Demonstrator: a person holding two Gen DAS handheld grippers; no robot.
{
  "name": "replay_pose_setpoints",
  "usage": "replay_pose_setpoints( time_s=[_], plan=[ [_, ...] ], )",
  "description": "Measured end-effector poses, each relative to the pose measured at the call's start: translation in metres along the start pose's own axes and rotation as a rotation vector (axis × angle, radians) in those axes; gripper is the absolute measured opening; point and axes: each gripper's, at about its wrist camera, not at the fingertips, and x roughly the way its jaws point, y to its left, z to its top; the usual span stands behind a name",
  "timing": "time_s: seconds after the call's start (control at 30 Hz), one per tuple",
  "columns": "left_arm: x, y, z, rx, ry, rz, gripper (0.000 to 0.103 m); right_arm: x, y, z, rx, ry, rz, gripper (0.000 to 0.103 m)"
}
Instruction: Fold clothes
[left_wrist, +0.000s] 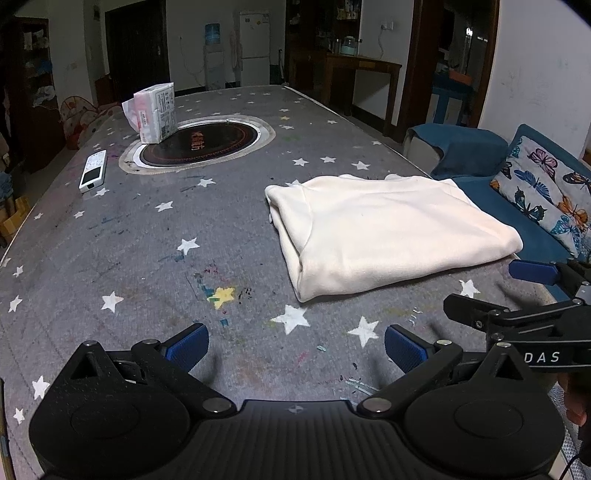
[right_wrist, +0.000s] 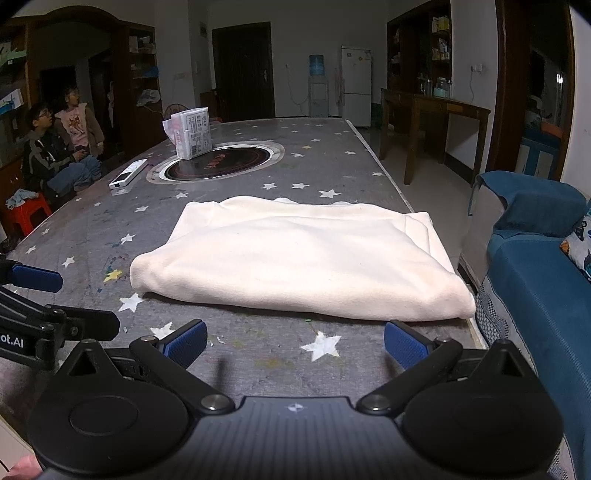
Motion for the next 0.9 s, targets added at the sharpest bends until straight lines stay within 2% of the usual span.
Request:
replay_pose_setpoints(
  time_s=[0.9],
  plan=[
    [0.0046,0.0014,0.0033,-0.008,0.002,0.022,0.103,0.0031,0.0,-0.0017,0.002,0.006,0.008,0.103]
  ],
)
